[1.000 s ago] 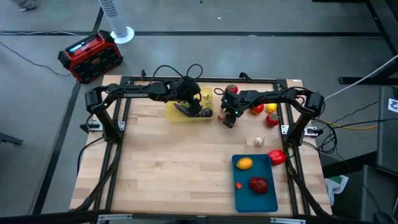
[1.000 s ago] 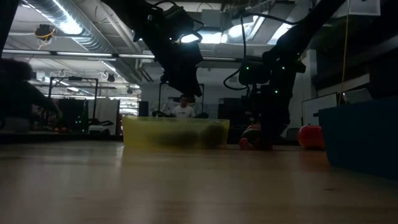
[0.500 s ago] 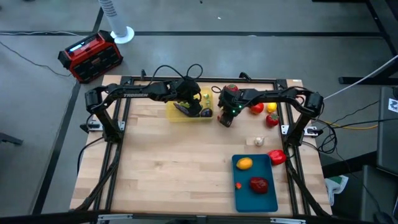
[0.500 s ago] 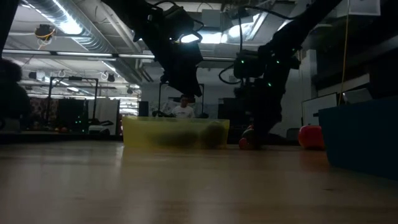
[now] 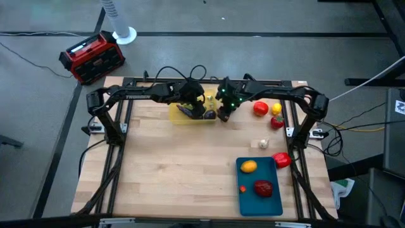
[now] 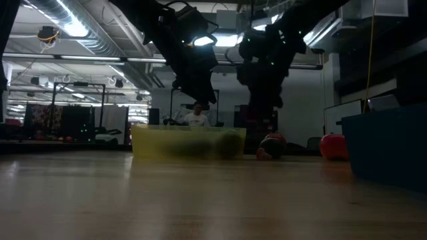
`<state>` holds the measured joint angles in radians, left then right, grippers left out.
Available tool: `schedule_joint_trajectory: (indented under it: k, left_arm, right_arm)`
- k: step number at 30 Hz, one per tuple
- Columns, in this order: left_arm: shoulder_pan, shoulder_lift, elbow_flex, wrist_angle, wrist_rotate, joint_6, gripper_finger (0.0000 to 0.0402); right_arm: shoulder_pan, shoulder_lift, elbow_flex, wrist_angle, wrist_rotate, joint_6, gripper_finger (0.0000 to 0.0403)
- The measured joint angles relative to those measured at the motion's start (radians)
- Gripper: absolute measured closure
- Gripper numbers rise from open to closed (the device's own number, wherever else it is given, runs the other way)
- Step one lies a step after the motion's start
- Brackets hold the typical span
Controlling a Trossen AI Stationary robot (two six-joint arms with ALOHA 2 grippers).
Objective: Sort produce into baskets
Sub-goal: Put the red chili into the yellow bin
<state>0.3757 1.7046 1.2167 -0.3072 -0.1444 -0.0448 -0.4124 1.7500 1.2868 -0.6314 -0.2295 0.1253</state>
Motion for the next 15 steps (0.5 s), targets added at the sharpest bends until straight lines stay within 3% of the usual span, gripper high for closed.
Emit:
schedule_joint_trajectory:
  k: [6,15]
  left_arm:
    - [0.000,0.000,0.000,0.006,0.000,-0.005,0.0196]
    - [-0.002,0.000,0.000,0.005,0.000,-0.008,0.0196]
  right_arm:
    - [0.001,0.000,0.003,0.152,0.010,-0.001,0.0290]
    - [0.001,0.000,0.002,0.188,0.018,-0.001,0.0290]
